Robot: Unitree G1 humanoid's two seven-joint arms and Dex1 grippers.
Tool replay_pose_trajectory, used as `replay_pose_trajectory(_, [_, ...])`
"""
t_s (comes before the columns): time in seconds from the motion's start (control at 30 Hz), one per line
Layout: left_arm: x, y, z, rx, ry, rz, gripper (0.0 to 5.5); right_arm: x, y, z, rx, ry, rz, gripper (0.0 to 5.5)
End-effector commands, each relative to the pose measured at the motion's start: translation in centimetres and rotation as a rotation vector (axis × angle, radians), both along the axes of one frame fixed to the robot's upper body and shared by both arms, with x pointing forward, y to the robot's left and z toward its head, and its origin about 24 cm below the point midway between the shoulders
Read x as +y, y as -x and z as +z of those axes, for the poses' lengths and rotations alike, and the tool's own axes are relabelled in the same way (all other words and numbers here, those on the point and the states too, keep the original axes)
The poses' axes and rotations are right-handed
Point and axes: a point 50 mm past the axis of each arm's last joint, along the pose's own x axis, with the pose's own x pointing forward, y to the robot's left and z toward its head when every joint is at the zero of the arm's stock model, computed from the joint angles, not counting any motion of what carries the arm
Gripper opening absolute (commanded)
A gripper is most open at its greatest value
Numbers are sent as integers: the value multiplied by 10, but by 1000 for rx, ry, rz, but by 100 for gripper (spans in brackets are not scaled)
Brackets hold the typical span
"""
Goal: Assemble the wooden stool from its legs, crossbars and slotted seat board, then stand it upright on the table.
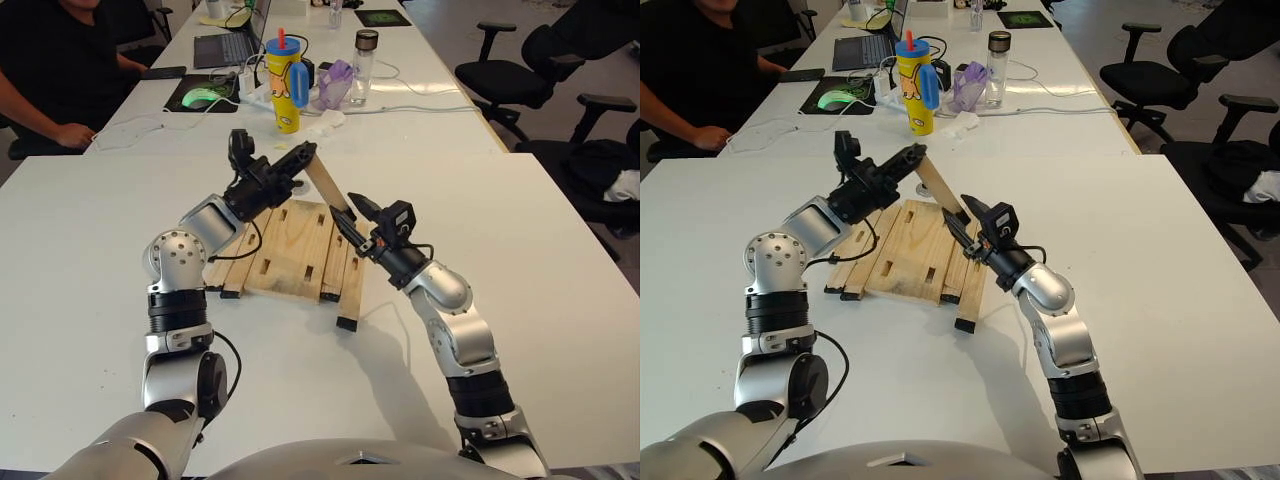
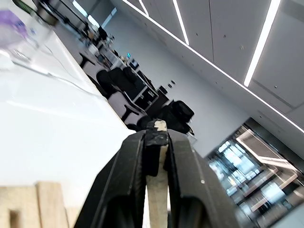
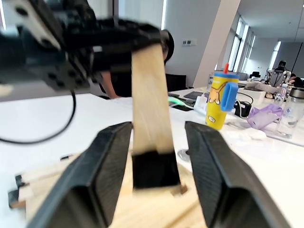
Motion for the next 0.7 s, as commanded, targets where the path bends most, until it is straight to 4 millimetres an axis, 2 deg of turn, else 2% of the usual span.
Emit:
replay_pose_trajectory(0.03, [28,-4,0,-13,4,202,45,-13,4,-21,88,88,-39,236])
replay_pose_trajectory(0.17, [62,5,-9,-54,-138,382,45,-31,1,-25,108,64,-171,236])
replay_pose_trajectory(0.3, [87,14,-34,-15,-237,552,45,-38,-5,-24,109,54,-243,236])
replay_pose_trajectory(0.47, [97,17,-61,62,-259,635,45,-36,-10,-23,108,64,-239,236])
replay_pose_trajectory(0.7, [98,21,-77,87,-274,669,45,-31,-15,-14,97,76,-193,236])
